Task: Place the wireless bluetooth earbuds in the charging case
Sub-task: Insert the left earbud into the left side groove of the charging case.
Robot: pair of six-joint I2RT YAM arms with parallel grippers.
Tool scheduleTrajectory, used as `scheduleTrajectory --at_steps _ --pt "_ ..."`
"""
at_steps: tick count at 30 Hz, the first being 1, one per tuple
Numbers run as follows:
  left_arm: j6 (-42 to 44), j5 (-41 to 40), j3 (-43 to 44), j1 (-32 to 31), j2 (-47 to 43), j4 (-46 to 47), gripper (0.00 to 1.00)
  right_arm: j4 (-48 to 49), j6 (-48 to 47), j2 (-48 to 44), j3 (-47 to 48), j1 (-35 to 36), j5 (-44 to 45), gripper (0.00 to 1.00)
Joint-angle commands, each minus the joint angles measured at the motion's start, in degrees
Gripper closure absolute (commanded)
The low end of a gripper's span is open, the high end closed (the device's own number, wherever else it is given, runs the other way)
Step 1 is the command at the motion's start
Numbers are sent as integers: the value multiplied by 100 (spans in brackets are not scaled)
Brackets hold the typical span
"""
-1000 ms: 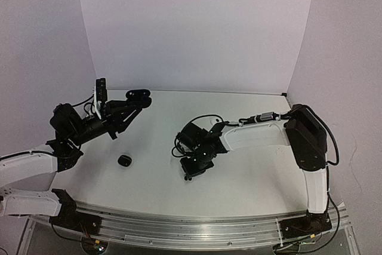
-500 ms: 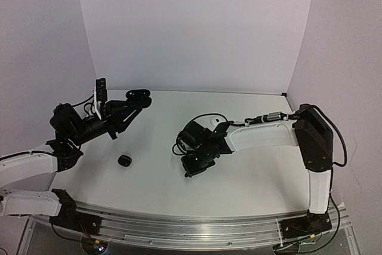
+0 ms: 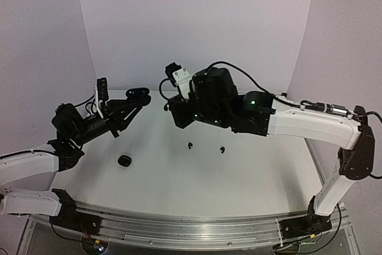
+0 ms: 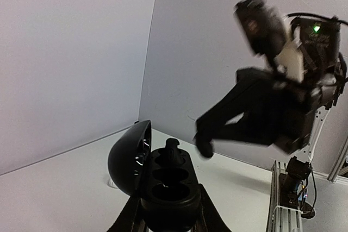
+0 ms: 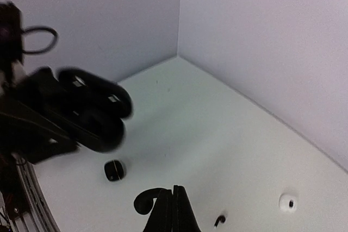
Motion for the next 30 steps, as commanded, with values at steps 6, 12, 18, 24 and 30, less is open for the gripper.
scheduleTrajectory --at_steps 6,12,18,24,30 --pt "8 -105 166 34 118 639 100 1919 -1941 134 724 545 34 100" --pt "160 47 130 34 134 882 100 1999 -2347 766 1300 648 -188 100" --pt "166 92 139 34 99 868 100 1999 -2504 1070 1618 649 -300 100" --pt "198 98 139 33 91 869 100 1999 -2690 1187 1584 648 -79 100" --pt "222 99 126 35 56 877 100 1971 -2931 1292 1545 649 147 100"
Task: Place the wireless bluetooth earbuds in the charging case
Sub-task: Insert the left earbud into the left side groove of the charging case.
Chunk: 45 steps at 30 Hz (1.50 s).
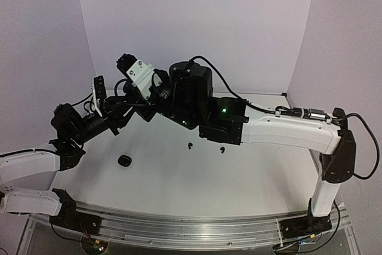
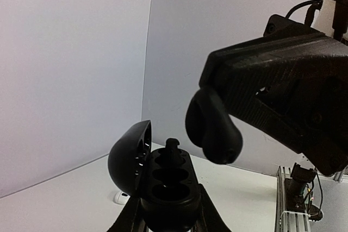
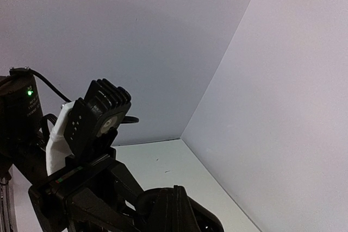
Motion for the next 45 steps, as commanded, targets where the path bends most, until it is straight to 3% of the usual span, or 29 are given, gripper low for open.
scheduleTrajectory --at_steps 1,20,38,45 --pt "57 85 122 34 -82 306 100 193 -262 128 215 0 245 100" --pt "25 132 146 34 -119 294 100 188 -267 -16 -152 -26 563 100" --pt "29 -55 192 34 -136 330 100 93 -313 -100 -695 -26 208 100" --pt "44 -32 168 34 -134 300 100 36 -273 -126 -701 -26 118 92"
